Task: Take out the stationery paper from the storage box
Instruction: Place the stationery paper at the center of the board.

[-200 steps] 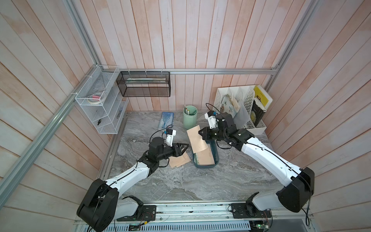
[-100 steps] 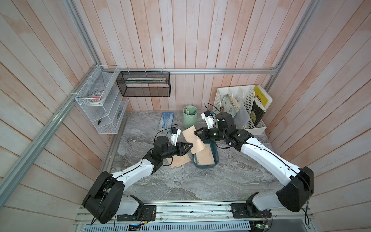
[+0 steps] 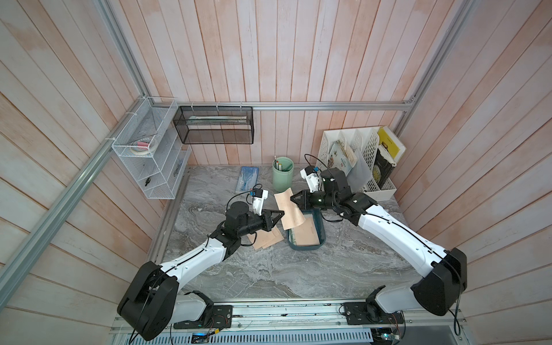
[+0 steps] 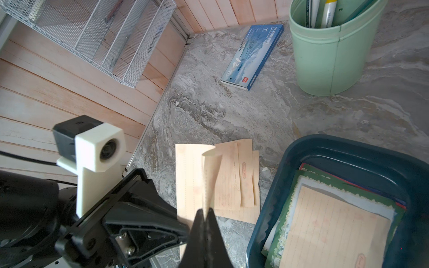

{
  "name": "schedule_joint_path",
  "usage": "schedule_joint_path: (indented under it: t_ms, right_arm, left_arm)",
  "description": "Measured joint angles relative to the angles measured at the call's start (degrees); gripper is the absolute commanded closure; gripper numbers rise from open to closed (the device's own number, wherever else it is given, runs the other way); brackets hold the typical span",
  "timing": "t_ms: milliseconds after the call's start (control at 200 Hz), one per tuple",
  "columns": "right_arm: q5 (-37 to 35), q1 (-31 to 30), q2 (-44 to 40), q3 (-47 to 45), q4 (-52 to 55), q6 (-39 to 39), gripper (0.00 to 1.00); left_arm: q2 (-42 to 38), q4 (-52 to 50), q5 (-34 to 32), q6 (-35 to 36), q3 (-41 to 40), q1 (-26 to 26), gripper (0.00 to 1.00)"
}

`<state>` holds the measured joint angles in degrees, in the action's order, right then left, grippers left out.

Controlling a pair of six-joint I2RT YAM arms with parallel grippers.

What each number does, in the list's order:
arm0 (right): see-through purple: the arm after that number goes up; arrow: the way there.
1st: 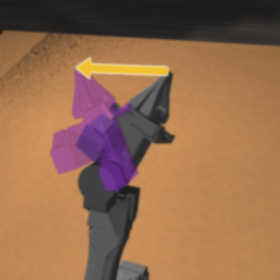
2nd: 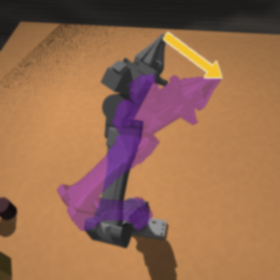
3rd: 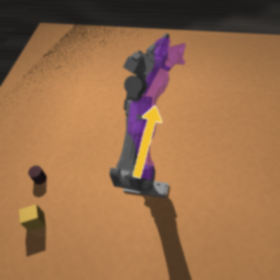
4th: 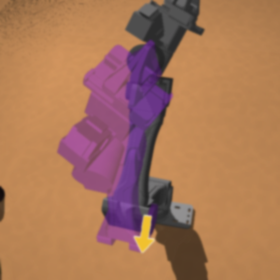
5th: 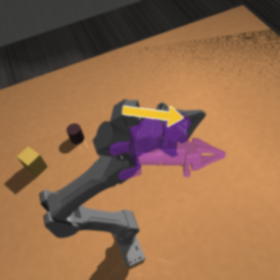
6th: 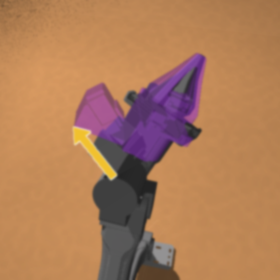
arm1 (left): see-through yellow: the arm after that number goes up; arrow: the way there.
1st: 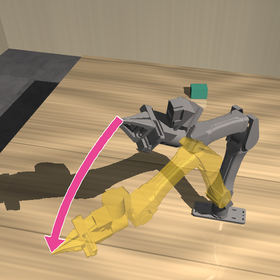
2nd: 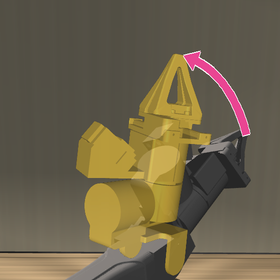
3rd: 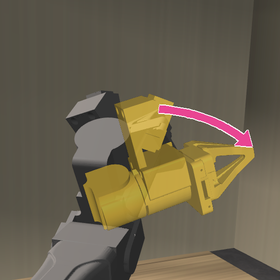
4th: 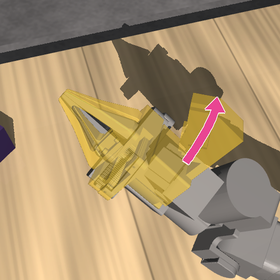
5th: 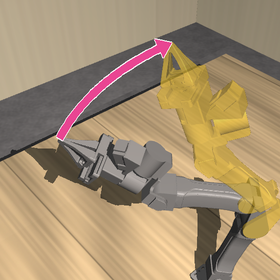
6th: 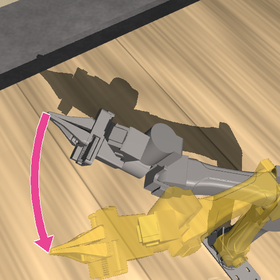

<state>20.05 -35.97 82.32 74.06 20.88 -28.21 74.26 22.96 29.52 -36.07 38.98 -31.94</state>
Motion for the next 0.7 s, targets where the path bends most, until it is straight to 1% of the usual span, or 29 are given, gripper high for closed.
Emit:
schedule_joint_path:
  t_ms: [215, 270, 325, 395, 585, 700]
  right_arm:
    - [-2.32, 0.00, 0.02, -0.20, 1.07, 0.24, 0.79]
    - [-2.54, 0.00, 0.07, -0.20, 1.31, 0.17, 0.74]
    - [-3.08, 0.00, 0.20, -0.20, 1.53, 0.37, 0.65]
    - [-4.39, 0.00, 0.52, -0.22, 2.12, 0.44, 0.61]
    - [-11.87, 0.00, 2.27, -0.17, 6.19, 0.68, 0.53]
    - [-16.92, 0.00, 5.84, 0.11, 9.88, 1.09, 0.51]
  left_arm:
    - [-4.68, -4.66, -3.15, 1.62, -0.07, 0.00, 0.96]
    - [-5.70, -6.03, -4.07, 2.05, -0.07, 0.02, 0.97]
    - [-6.45, -7.54, -4.90, 2.49, -0.07, 0.07, 1.00]
    - [-7.04, -10.25, -6.45, 2.71, 0.00, 0.33, 1.00]
    - [-8.33, -20.65, -11.23, 3.06, 0.46, 3.52, 1.00]
    - [-10.36, -24.30, -12.76, 3.34, 0.44, 4.94, 1.00]
